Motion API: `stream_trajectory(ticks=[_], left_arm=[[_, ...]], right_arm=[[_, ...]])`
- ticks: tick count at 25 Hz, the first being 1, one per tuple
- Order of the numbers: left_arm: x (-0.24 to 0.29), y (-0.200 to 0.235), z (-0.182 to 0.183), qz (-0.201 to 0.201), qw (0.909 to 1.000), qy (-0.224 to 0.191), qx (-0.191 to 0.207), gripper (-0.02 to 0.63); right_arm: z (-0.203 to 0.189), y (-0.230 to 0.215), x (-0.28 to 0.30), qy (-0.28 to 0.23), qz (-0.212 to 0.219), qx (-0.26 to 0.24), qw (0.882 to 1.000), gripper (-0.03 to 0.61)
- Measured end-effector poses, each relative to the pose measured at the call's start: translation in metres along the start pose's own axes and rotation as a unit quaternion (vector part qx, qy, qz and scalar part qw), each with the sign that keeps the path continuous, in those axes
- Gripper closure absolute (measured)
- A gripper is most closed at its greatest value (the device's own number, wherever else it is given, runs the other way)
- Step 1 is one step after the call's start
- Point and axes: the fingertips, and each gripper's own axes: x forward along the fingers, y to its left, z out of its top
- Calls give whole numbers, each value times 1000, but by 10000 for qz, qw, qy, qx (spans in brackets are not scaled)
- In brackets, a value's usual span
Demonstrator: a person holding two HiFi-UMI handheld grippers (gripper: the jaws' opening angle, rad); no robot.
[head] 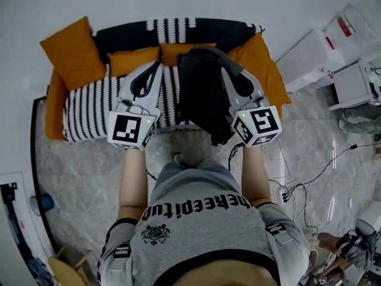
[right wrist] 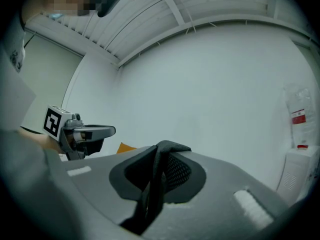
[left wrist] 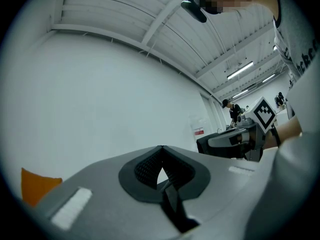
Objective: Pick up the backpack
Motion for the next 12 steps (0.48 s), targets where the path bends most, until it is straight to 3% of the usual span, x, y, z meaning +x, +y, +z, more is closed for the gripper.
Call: stream_trajectory(ticks=[12], left_arm=[[-13,-29,9,253,9997,24,-9,595]], right_arm=[[12,-4,-29,-93,170,-111,9998,541]])
